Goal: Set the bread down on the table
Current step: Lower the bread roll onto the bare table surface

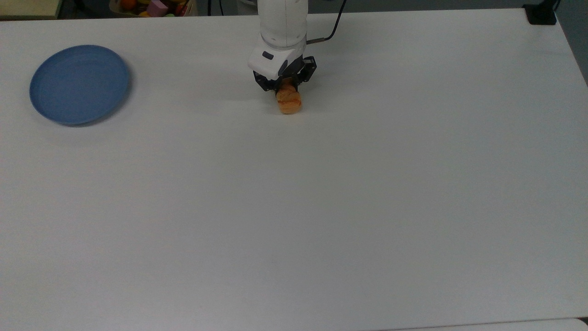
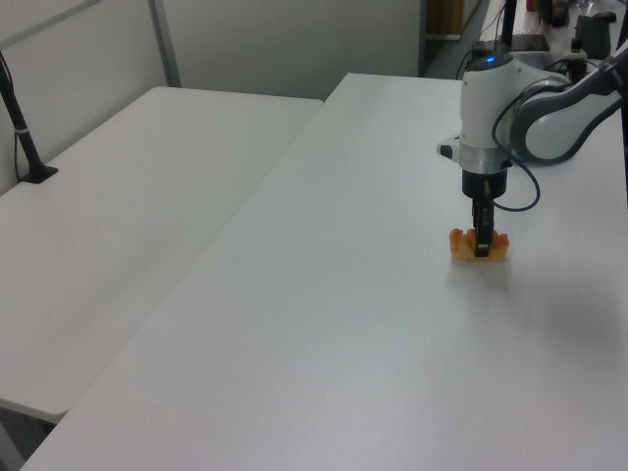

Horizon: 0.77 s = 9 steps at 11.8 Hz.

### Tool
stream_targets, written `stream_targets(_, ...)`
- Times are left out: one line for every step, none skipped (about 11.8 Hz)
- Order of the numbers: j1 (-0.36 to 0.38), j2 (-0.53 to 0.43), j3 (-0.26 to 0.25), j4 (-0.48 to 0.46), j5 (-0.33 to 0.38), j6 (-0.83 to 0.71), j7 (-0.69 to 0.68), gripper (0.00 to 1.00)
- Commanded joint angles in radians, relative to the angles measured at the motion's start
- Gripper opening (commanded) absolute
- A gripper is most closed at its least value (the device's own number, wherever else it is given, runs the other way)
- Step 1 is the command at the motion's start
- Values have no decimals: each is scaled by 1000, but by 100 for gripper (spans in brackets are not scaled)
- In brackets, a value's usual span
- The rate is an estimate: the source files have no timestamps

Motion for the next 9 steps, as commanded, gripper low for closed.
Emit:
stream_targets(6,-4,-1,-21,-18,27,24,59)
stream_targets(6,-5,-1,-20,-18,19,25,74)
stream_targets(5,-4,-1,-20,-18,13,28,100)
stream_targets(5,-4,-1,-20,-18,13,28,100)
stream_targets(5,-2,-1,-20,-18,11,28,100)
stream_targets(5,-2,-1,-20,-18,11,30,100)
stream_targets(3,-2,-1,-20,-18,4,30,100)
stream_targets(-1,-8,-1,-15,-18,-24,30,100)
stream_targets(-3,-20,-1,-3,-18,-71,30,100)
